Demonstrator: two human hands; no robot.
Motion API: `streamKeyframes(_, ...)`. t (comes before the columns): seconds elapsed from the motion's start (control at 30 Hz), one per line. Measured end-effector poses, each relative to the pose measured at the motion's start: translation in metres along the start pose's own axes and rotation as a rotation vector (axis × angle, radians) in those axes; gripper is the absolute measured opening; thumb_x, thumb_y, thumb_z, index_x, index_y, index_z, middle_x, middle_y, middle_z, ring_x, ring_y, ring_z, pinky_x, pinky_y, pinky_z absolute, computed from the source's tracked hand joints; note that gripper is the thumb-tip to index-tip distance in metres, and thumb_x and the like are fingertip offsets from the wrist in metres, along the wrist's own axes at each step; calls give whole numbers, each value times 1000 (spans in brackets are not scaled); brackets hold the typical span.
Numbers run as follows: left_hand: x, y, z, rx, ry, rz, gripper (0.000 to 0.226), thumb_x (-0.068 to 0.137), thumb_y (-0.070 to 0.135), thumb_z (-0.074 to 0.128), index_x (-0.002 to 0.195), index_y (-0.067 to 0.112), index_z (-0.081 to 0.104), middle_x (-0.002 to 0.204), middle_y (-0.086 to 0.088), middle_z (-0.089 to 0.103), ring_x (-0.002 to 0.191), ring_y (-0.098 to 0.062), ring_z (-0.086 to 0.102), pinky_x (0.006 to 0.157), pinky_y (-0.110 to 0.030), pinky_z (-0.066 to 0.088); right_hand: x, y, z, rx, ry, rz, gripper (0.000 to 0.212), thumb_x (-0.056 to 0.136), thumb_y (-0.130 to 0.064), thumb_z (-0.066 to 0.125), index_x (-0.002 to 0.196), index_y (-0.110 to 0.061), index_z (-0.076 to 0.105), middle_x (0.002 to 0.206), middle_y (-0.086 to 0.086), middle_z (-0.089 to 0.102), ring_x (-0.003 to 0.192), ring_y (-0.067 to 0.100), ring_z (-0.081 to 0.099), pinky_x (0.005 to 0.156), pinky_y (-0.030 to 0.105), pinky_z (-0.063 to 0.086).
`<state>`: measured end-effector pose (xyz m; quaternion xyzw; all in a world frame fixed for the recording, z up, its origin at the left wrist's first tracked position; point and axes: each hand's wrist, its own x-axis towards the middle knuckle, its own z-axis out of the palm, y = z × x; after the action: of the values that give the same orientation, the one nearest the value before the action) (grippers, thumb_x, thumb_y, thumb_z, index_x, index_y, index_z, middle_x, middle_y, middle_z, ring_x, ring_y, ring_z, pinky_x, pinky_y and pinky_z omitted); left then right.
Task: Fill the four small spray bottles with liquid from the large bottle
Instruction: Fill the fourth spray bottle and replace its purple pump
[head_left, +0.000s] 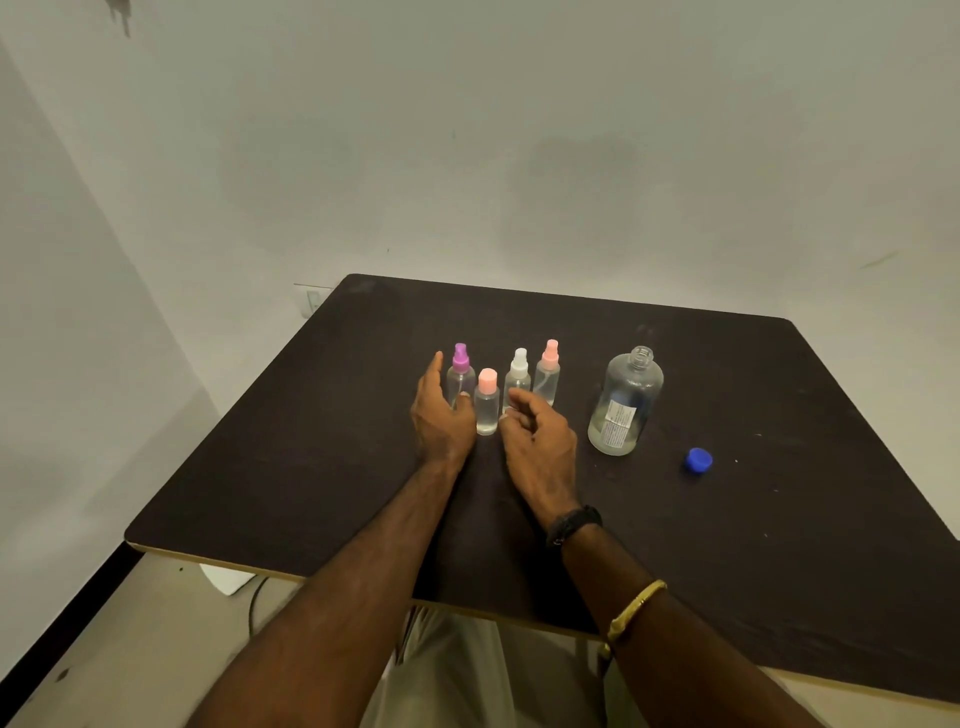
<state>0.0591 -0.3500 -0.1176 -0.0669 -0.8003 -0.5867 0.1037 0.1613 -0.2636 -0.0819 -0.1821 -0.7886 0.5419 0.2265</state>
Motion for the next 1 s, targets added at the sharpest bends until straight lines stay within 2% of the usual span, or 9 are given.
streamKeyframes(0.13,2,-11,1,-32,6,20,61,95,9,65,152,12,43,149,-10,56,138,-25,52,116,-45,44,1,1,2,9,-7,-5,42,95,-8,61,138,-11,60,129,4,67,113,8,64,80,-4,42)
streamKeyframes(0.27,-1,-13,0,-71,50,70,51,93,10,69,143,10,54,135,-8,66,124,-19,62,106,-34,51,1,1,2,36,-9,-5,42,94,-8,61,137,-12,61,127,2,69,110,4,65,81,-2,44)
streamKeyframes(0.37,-2,-12,0,-80,64,97,49,93,9,70,140,10,57,131,-7,67,119,-16,63,101,-27,51,1,3,2,43,-11,-3,43,94,-8,62,137,-12,61,127,1,68,110,3,65,82,-1,44)
streamKeyframes(0.5,-4,-10,-3,-69,107,124,47,92,10,71,138,11,59,128,-6,67,113,-11,62,98,-28,54,0,4,0,42,7,-5,42,94,-10,62,136,-13,62,126,-1,69,105,-2,64,80,-2,44)
streamKeyframes(0.7,-4,3,-10,-86,195,193,43,92,17,73,133,10,60,121,-5,65,106,-16,64,89,-28,56,-1,3,-3,29,26,-33,40,95,-9,61,135,-12,62,124,-1,68,99,-7,61,79,-2,44)
streamKeyframes(0.77,-4,10,-13,-107,227,216,41,90,15,74,129,8,62,117,-7,65,99,-14,64,85,-22,56,-2,3,-5,27,35,-44,39,95,-9,61,135,-13,62,123,-2,68,99,-8,61,80,-2,44)
streamKeyframes(0.87,-8,17,-16,-143,249,245,40,86,14,74,124,5,64,112,-10,66,90,-3,61,77,-5,50,-4,4,-7,33,61,-62,39,95,-10,62,133,-14,64,121,0,70,103,-2,65,83,3,48)
streamKeyframes(1.0,-19,20,-17,-167,227,267,45,84,28,69,123,7,64,111,-2,65,92,7,61,75,-4,49,-6,3,-11,33,85,-90,38,96,-11,61,133,-13,64,121,0,69,105,2,65,90,10,52)
